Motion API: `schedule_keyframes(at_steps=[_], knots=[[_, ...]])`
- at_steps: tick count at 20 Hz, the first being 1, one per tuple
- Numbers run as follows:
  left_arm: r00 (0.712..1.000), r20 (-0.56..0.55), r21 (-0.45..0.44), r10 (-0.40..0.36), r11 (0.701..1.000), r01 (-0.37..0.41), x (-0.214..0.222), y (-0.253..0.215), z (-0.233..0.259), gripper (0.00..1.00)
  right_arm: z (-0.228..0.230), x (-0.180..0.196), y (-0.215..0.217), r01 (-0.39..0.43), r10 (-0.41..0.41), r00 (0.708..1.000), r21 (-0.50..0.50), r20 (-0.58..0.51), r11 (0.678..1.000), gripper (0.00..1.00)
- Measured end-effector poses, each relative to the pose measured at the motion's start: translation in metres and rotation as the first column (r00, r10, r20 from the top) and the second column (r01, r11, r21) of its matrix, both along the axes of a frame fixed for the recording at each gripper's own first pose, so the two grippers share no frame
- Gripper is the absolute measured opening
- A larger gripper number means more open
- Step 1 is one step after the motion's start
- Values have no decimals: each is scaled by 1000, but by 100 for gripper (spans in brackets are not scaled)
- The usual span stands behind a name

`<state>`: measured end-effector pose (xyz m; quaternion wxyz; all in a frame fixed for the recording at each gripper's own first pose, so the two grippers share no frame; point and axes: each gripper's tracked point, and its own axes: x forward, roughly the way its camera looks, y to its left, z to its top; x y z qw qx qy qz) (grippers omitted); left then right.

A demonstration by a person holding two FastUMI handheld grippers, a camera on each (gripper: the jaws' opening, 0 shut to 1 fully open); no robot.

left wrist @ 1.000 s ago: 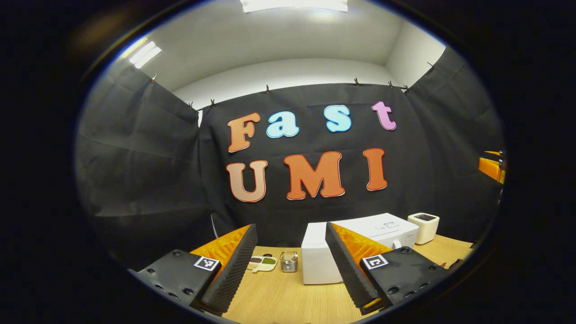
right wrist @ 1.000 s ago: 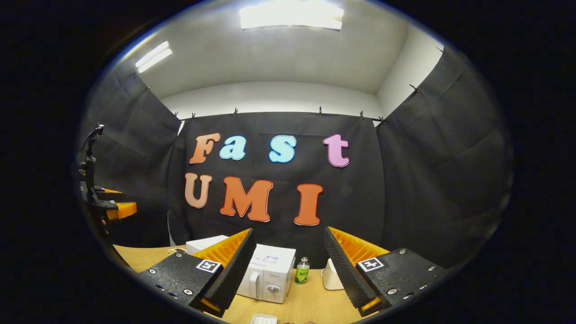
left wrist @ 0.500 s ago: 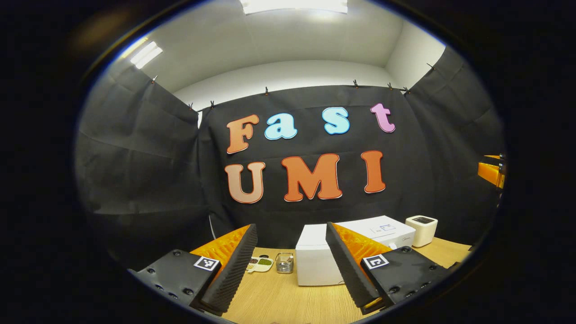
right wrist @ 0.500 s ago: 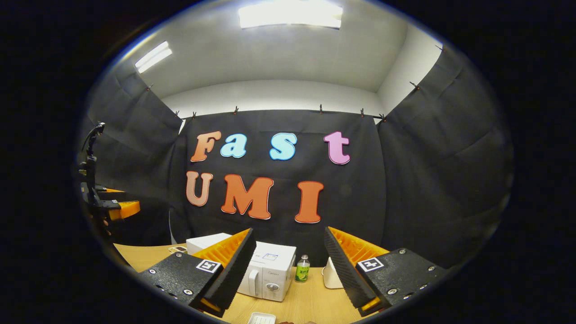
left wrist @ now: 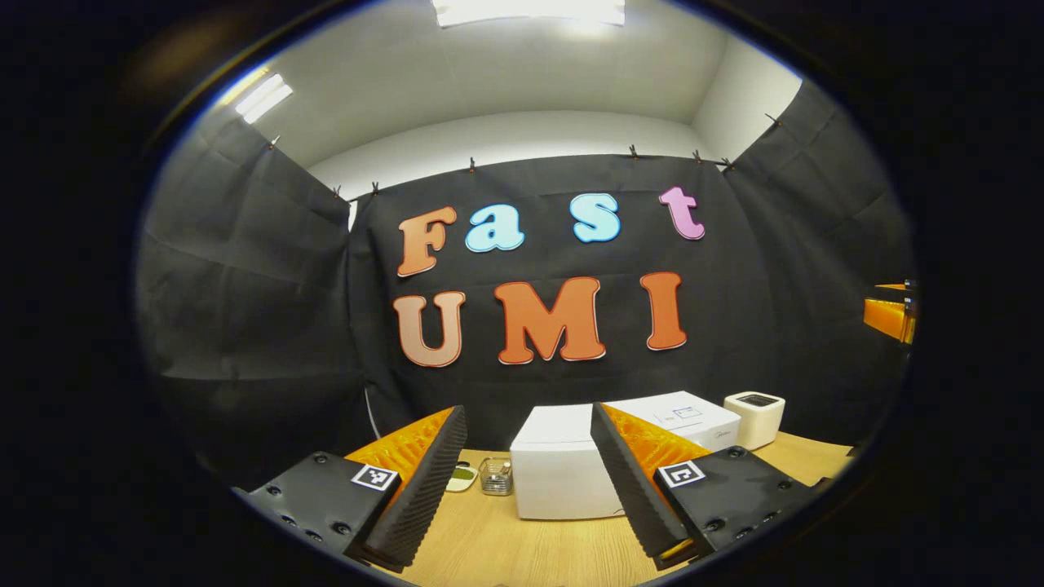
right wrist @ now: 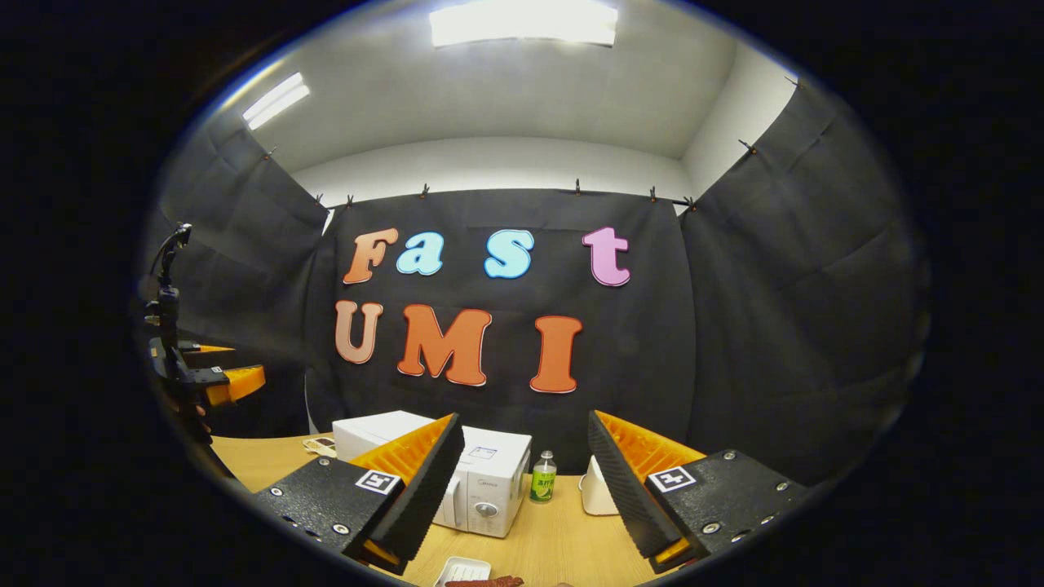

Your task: Open the microwave oven with the left hand, put the food in, and close the microwave oven.

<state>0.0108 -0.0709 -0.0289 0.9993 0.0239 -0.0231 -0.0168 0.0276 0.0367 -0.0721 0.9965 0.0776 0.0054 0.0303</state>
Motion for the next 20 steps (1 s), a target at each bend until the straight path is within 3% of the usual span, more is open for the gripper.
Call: schedule_keyframes(at_steps=[6,10,12,17,19,20], knots=[[994,-10,-45,-106,993,106,10,-56,-26,94,-30,-10,-5,-6,6,999,11,-35,1000,95],[981,-24,-55,-191,980,189,17,-101,-49,100,-62,-17,-10,2,1,996,30,-89,1000,95],[972,-48,-65,-232,971,229,21,-125,-65,94,-77,-21,-8,-14,20,993,54,-114,998,95],[957,-98,-57,-272,962,267,35,-167,-103,95,-111,-26,-10,-14,24,989,71,-149,997,95],[954,-125,-46,-273,962,270,42,-181,-119,100,-125,-27,-13,-8,20,986,71,-164,997,95],[953,-134,-42,-273,962,270,45,-186,-126,95,-132,-27,-15,-4,17,985,76,-172,997,95]])
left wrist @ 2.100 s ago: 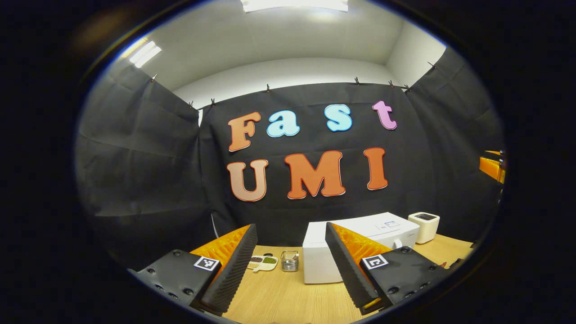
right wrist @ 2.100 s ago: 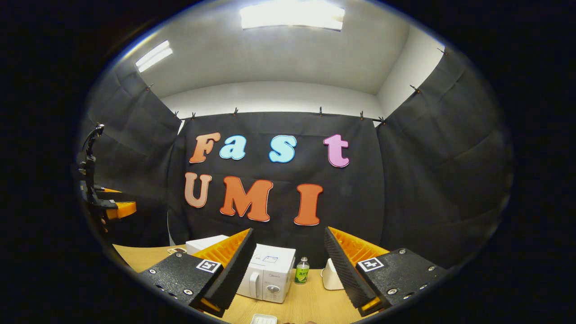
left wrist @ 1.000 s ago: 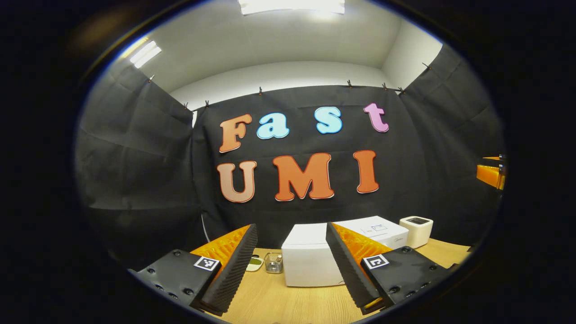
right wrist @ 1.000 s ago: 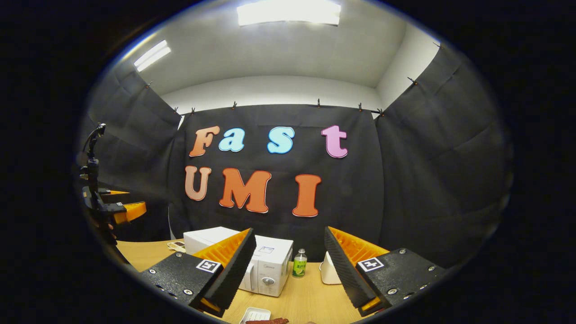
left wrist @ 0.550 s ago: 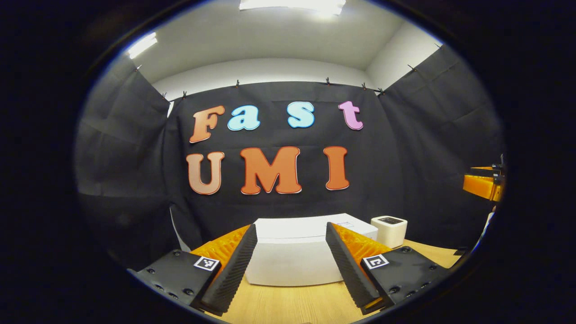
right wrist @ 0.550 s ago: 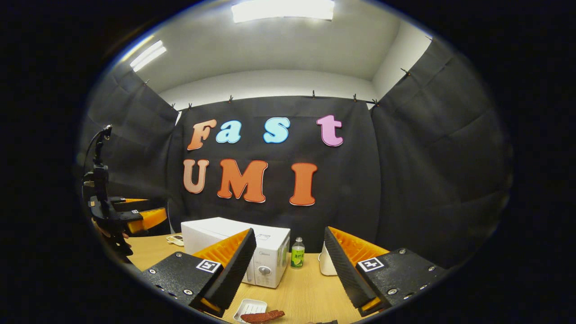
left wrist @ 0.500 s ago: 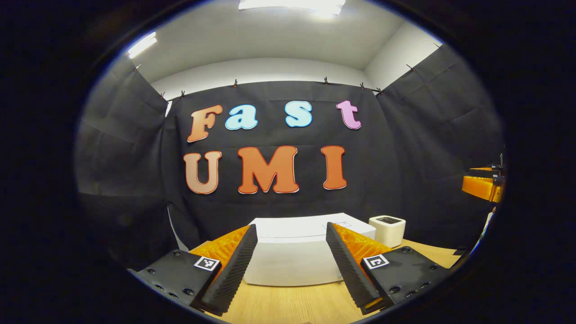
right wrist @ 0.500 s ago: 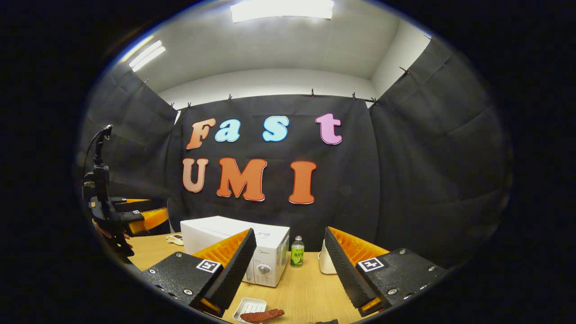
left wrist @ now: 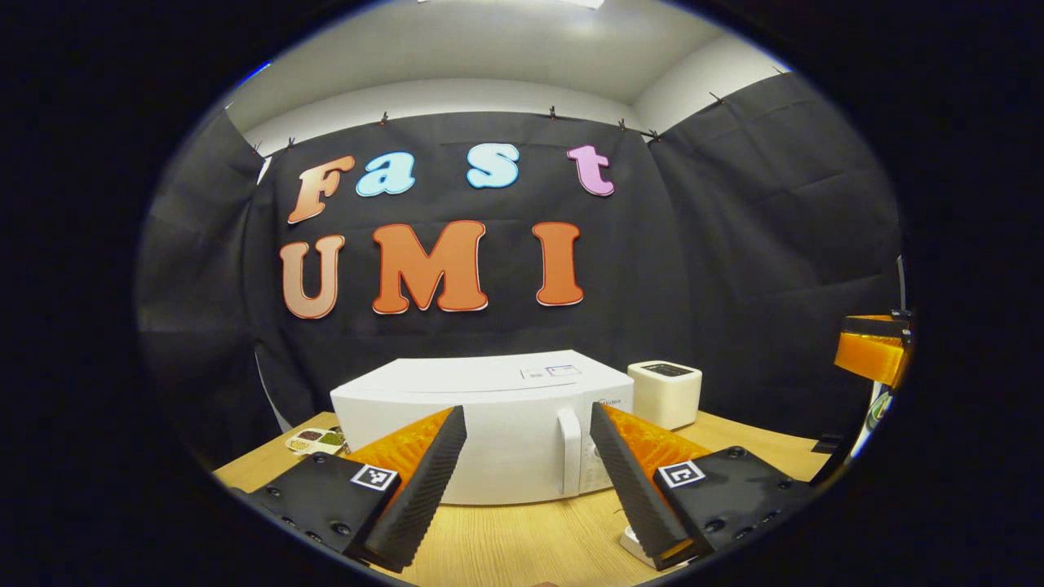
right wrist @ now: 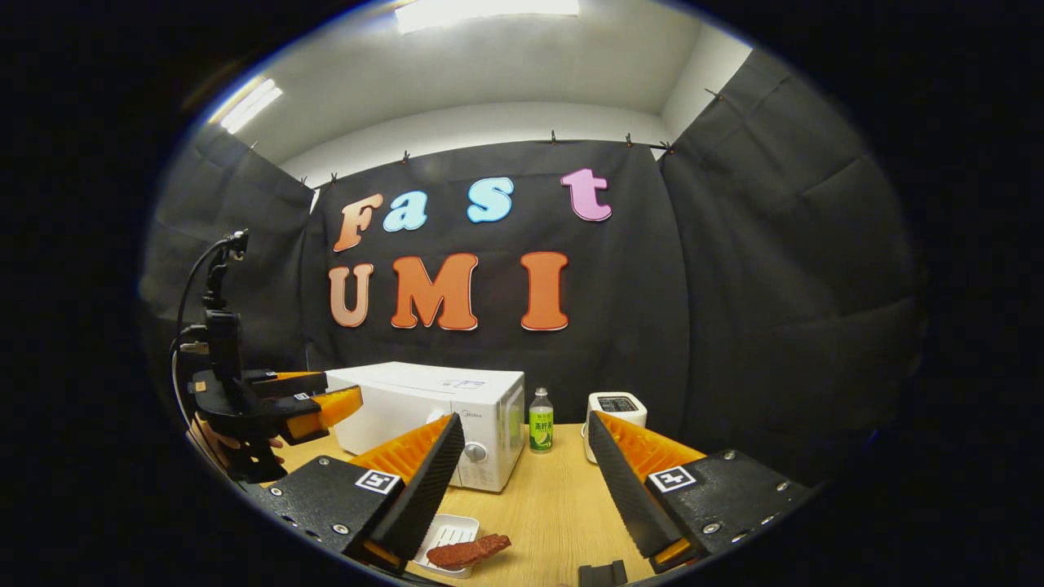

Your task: Open the microwave oven with the left hand, put the food in, and close the microwave oven.

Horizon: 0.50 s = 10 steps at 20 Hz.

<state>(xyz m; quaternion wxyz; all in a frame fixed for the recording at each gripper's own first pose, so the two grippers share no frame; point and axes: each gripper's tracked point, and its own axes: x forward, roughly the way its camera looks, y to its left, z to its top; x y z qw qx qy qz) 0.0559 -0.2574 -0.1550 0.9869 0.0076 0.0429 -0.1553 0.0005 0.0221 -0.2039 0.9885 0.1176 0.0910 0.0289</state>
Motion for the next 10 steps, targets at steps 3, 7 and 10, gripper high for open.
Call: schedule_keyframes(at_steps=[3,7,10], knots=[[1000,-29,8,-8,1000,9,11,-18,-22,100,-18,2,-3,-4,4,1000,30,-27,1000,95],[999,-37,7,-27,1000,27,25,-42,-40,95,-42,5,-6,-2,6,998,65,-58,998,95],[999,-41,26,-33,999,34,34,-57,-55,100,-57,7,-5,2,4,998,81,-68,997,95]])
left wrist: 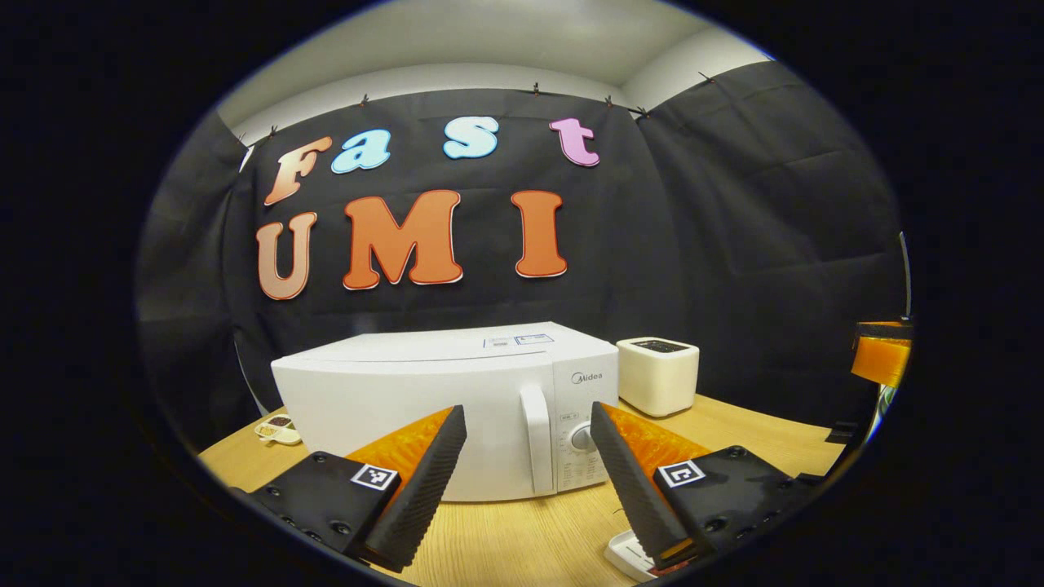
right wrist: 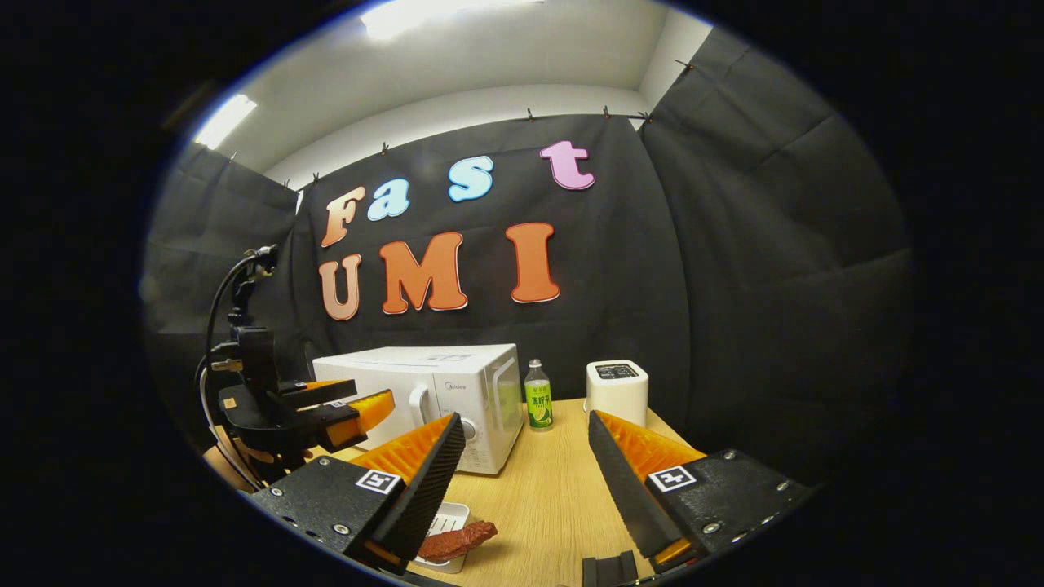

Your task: Open the microwave oven with the left hand, put the food in, and close the microwave oven.

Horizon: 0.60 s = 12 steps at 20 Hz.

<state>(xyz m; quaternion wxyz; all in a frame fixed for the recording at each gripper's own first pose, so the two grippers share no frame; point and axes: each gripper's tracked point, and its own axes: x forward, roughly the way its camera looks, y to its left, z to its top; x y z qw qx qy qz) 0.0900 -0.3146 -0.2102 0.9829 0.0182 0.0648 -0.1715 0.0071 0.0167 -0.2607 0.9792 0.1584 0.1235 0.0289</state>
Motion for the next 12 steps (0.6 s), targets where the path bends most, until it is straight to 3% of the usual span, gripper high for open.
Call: schedule_keyframes(at_steps=[4,5,9,12], knots=[[1000,-17,10,1,1000,0,15,-12,-21,100,-20,1,0,6,-6,1000,2,-28,1000,95],[1000,-29,10,7,1000,-7,20,-13,-28,95,-23,1,0,8,-8,999,3,-31,1000,94],[995,-97,16,31,999,-29,40,-19,-61,99,-38,4,8,-9,9,999,-3,-37,1000,94],[987,-134,44,83,996,-78,58,-14,-89,95,-52,3,12,-14,13,998,-16,-60,1000,94]])
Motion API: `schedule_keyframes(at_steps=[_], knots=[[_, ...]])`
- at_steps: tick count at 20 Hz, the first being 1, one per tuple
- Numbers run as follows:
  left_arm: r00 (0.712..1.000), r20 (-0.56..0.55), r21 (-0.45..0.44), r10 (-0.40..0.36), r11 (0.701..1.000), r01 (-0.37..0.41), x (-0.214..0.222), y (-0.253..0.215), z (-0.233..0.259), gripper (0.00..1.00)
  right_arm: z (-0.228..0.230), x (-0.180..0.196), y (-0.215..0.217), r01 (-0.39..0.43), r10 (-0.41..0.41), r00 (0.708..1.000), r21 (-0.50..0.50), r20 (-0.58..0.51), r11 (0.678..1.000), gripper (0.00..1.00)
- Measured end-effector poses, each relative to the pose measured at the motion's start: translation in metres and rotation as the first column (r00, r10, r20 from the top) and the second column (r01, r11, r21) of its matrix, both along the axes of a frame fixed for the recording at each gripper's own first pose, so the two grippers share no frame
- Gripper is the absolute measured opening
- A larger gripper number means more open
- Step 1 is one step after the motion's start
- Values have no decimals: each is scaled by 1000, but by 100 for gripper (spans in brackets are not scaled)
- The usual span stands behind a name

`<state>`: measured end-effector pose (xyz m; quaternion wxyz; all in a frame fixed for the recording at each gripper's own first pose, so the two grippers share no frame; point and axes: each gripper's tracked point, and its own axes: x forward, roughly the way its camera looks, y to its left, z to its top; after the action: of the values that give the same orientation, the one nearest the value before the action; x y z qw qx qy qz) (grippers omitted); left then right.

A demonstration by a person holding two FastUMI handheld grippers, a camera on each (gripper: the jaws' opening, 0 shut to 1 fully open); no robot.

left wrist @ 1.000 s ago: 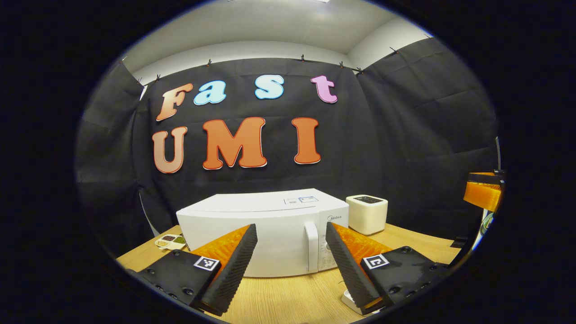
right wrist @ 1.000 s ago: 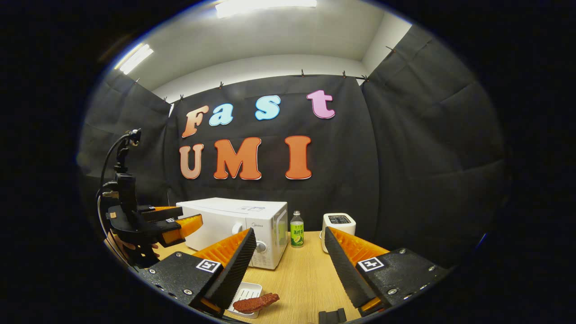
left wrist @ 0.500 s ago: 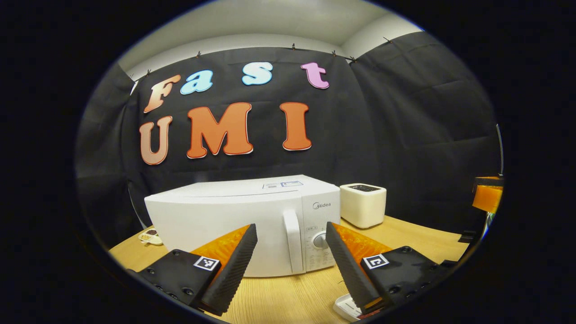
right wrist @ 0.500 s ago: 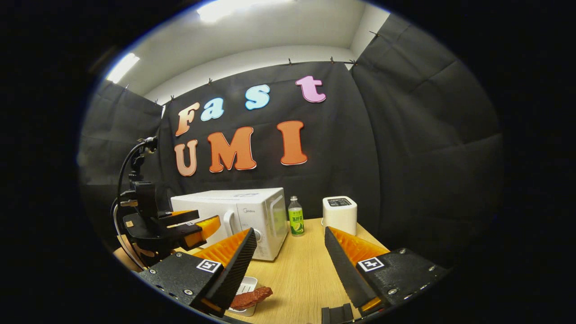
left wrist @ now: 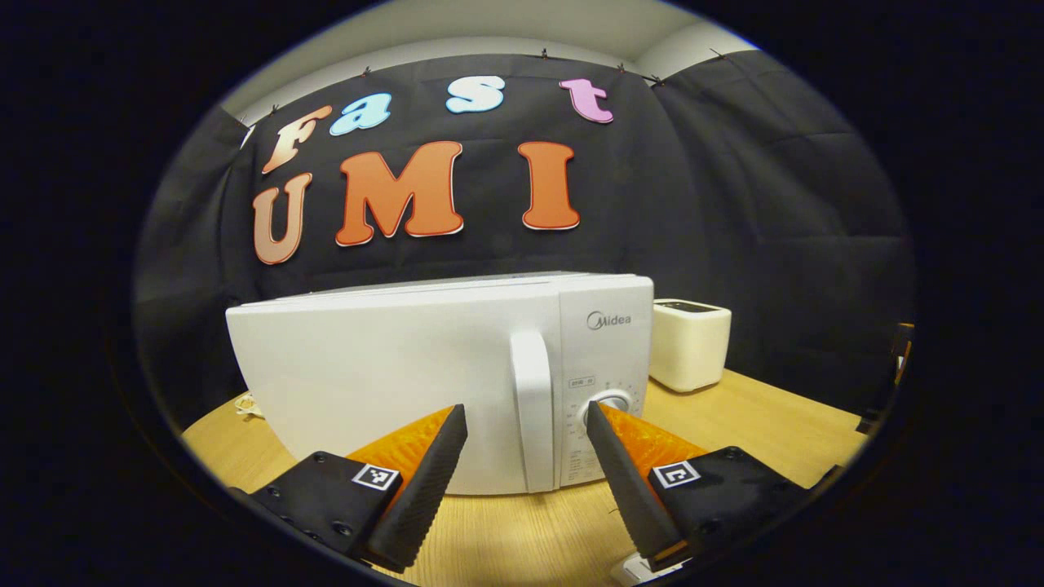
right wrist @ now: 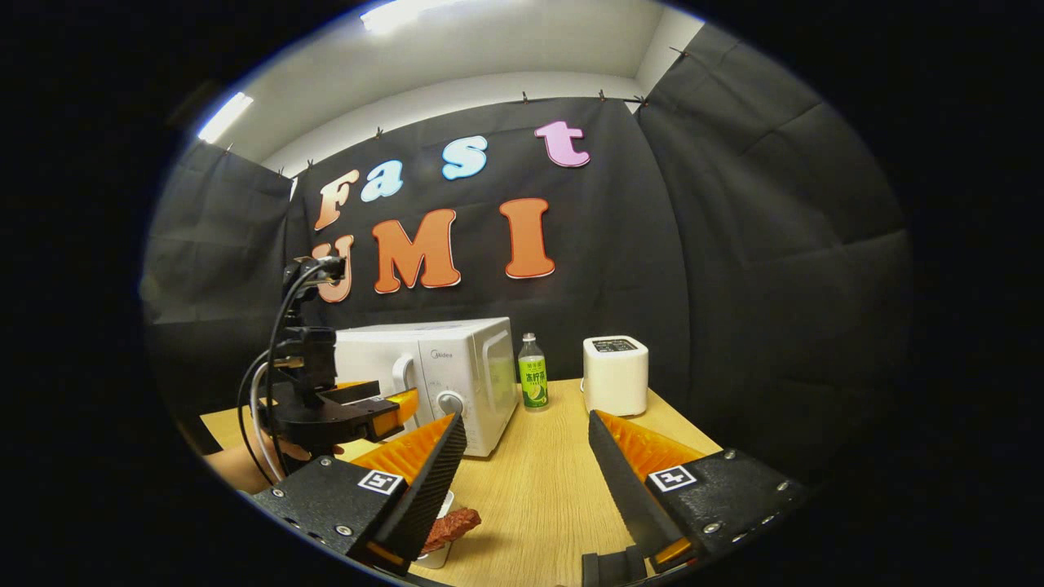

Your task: Open the microwave oven with the left hand, put the food in, and close the microwave oven.

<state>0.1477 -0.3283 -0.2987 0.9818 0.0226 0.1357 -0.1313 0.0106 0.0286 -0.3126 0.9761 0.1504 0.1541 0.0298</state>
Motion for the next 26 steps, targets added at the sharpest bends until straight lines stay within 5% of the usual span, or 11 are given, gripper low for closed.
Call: schedule_keyframes(at_steps=[10,12,13,14,18,26], knots=[[996,-59,38,60,998,-58,11,-10,-36,67,-25,-5,9,-15,16,998,15,-55,1000,94],[998,-51,14,47,999,-47,9,-21,-37,51,-28,-7,8,-14,15,998,16,-64,1000,94],[998,-52,18,45,999,-44,9,-19,-36,33,-29,-8,8,-10,11,998,14,-67,1000,94],[998,-50,9,45,999,-45,13,-17,-37,29,-29,-9,7,-8,9,998,15,-68,1000,94],[997,-61,-12,47,999,-48,13,-21,-37,17,-33,-15,5,1,2,996,31,-84,1000,93],[993,-96,-9,68,998,-69,3,-18,-40,17,-46,-29,3,5,-2,993,31,-122,1000,93]])
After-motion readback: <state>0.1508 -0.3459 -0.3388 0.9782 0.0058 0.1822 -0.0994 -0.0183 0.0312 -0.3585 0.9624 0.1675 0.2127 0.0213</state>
